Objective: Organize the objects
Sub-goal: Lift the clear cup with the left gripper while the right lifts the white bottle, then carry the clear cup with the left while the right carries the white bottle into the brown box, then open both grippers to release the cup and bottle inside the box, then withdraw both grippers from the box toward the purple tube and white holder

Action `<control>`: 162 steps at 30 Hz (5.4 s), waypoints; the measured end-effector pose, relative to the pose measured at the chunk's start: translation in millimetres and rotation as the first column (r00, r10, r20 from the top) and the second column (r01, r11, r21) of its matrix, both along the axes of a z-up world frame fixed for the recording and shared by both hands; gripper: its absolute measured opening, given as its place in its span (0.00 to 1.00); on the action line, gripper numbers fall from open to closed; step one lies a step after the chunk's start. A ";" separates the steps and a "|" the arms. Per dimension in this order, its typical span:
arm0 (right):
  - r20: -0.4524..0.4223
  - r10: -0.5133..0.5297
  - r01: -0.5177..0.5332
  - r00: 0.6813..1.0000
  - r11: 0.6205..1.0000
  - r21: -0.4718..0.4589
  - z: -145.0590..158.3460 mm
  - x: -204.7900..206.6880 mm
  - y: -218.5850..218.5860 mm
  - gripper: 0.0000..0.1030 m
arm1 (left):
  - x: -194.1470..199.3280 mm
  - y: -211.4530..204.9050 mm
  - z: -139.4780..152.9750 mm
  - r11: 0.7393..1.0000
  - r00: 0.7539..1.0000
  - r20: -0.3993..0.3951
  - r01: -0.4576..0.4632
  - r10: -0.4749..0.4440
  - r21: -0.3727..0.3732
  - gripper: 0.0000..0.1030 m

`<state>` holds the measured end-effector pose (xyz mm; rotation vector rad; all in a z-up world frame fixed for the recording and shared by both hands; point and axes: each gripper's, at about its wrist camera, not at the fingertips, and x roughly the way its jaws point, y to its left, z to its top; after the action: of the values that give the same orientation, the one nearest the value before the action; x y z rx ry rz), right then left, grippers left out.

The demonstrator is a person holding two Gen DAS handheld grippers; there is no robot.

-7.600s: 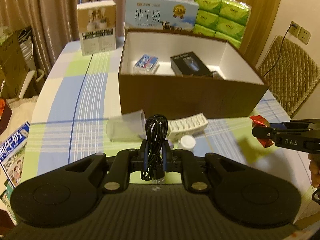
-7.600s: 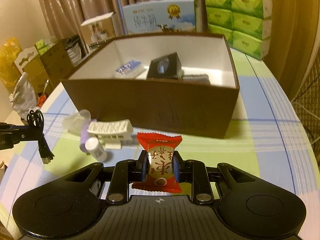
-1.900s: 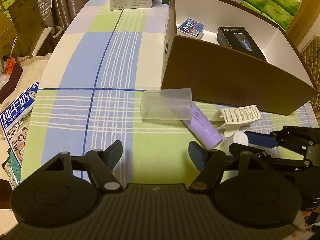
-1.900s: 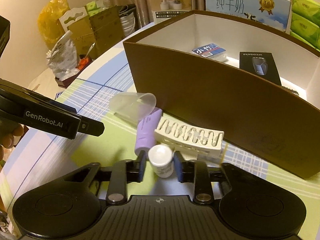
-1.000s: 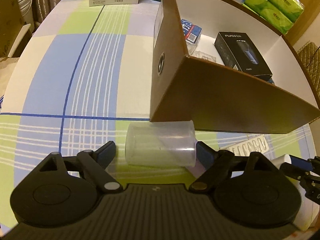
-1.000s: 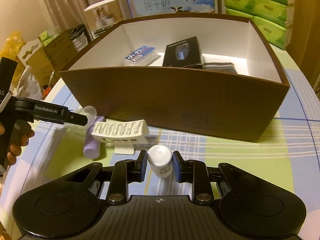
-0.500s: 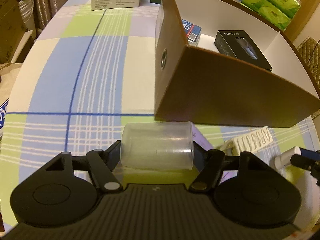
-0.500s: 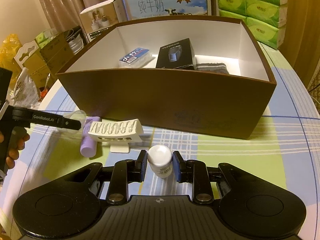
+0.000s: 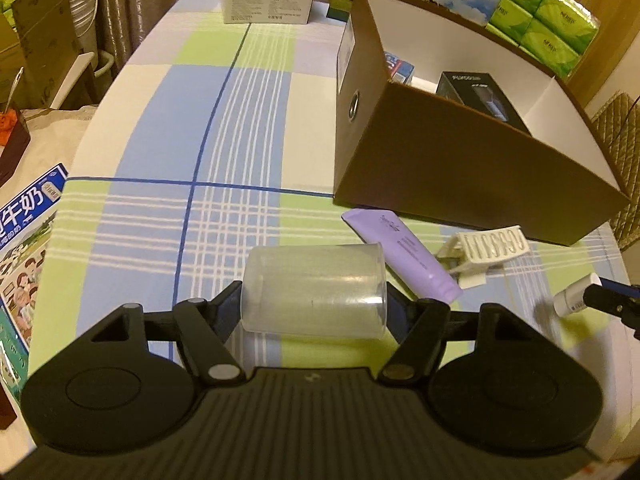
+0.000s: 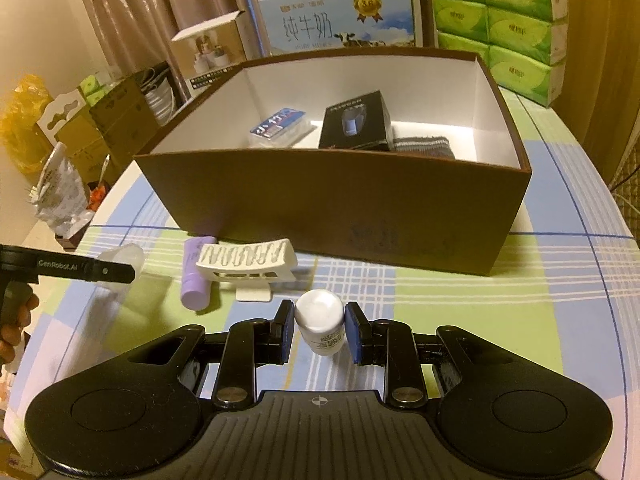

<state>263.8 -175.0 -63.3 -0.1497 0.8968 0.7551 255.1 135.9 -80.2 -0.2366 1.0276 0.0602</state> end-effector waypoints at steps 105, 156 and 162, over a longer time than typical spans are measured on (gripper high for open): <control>0.088 -0.140 0.132 0.986 0.988 0.086 25.4 227.1 33.2 0.24 | 248.0 -107.8 28.4 0.975 0.984 0.030 0.172 -0.178 0.143 0.75; 0.026 -0.113 0.109 0.993 0.986 0.127 53.0 85.9 -9.8 0.90 | 64.0 -72.6 69.7 0.994 0.996 0.044 0.069 -0.073 0.084 0.89; -0.007 -0.065 0.065 0.998 0.992 0.110 45.1 62.1 -1.2 0.90 | 41.1 -65.9 58.8 0.997 0.999 0.006 0.039 -0.040 0.070 0.89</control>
<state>325.9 -176.2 -18.2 -0.0220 0.8568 0.7421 296.2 70.0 -21.4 -0.1522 1.0202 0.0593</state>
